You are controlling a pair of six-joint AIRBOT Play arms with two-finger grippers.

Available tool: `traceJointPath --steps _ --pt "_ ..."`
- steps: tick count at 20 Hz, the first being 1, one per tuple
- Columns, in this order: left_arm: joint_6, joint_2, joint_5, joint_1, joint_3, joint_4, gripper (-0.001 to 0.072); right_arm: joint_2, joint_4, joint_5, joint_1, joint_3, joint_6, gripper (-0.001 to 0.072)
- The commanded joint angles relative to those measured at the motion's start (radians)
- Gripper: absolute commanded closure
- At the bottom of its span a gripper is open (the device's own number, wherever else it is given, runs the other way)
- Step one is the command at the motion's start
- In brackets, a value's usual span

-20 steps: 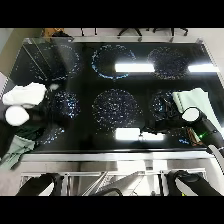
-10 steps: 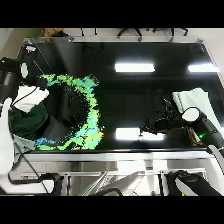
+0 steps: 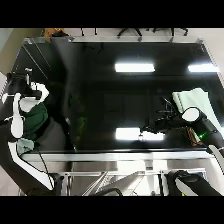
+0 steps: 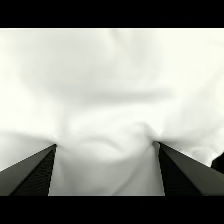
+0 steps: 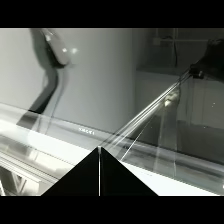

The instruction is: Fold the shirts.

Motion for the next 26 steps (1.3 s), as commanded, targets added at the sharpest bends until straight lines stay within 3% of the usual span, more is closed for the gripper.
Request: traceJointPath --steps 1,2,3,4,8,12,18,21,25,26 --pt "-0.001 -0.104 0.002 0.012 0.058 0.002 0.0025 0.001 -0.001 -0.001 0.001 0.0 -0.035 0.0697" --pt "-0.001 -0.117 -0.013 0.011 0.071 0.002 0.0241 0.001 -0.001 -0.002 0.001 0.0 -0.04 0.0696" --pt "0.0 -0.128 -0.046 0.009 0.092 0.003 0.0631 0.001 0.0 -0.002 0.001 0.0 -0.04 0.0697" --pt "0.002 -0.13 -0.072 0.008 0.113 0.001 0.0691 0.001 0.003 -0.002 0.001 0.0 -0.04 0.0697" --pt "-0.001 -0.069 -0.163 -0.046 0.277 -0.019 0.0691 0.001 0.003 -0.002 0.001 0.0 -0.04 0.0696" --pt "-0.002 0.15 -0.136 -0.153 0.326 -0.254 0.0691 0.001 0.026 -0.009 0.001 0.0 -0.04 0.0696" --pt "-0.001 0.449 -0.267 -0.391 0.082 -0.649 0.069 -0.002 0.085 -0.009 0.001 0.0 -0.039 0.0696" --pt "-0.001 0.494 -0.223 -0.55 -0.094 -0.769 0.0687 -0.006 0.088 -0.025 0.001 0.0 -0.072 0.0696" --pt "-0.001 0.493 -0.06 -0.736 -0.28 -0.779 0.0681 -0.006 0.088 -0.028 0.001 0.0 -0.09 0.0694" --pt "-0.003 0.493 -0.022 -0.761 -0.312 -0.786 0.0426 -0.007 0.088 -0.027 0.001 0.0 -0.09 0.0689"
